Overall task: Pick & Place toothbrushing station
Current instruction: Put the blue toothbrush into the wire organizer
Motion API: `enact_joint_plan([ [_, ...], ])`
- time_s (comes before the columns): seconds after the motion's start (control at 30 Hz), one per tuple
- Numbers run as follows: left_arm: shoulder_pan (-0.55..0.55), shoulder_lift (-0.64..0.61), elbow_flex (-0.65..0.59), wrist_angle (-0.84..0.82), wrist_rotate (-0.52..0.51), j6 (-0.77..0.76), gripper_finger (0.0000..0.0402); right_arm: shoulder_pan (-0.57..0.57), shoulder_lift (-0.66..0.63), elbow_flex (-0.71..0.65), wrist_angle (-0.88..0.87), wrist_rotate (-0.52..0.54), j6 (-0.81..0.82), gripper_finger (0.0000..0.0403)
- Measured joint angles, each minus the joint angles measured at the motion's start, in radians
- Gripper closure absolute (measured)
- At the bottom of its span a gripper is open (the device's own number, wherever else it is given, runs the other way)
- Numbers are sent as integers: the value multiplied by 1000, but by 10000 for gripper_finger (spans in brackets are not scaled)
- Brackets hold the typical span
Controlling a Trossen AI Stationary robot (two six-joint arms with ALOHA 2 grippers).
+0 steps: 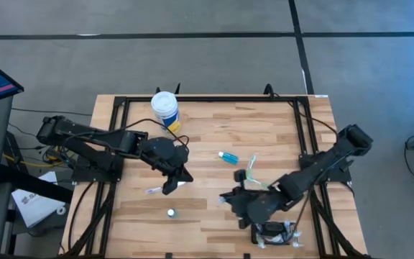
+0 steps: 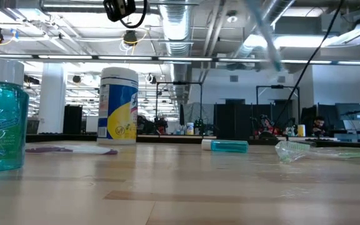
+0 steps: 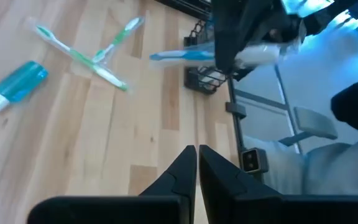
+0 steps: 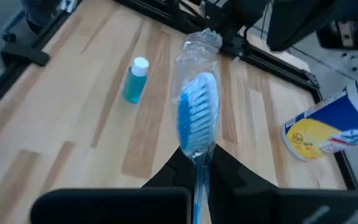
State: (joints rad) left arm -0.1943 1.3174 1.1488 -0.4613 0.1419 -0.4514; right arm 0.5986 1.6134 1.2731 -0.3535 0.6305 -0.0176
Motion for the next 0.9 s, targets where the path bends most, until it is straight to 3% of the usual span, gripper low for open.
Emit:
enact_joint_plan([
  [0.9, -14, 0, 0, 58, -45, 63, 389, 369, -334, -302, -19, 477, 346, 398],
])
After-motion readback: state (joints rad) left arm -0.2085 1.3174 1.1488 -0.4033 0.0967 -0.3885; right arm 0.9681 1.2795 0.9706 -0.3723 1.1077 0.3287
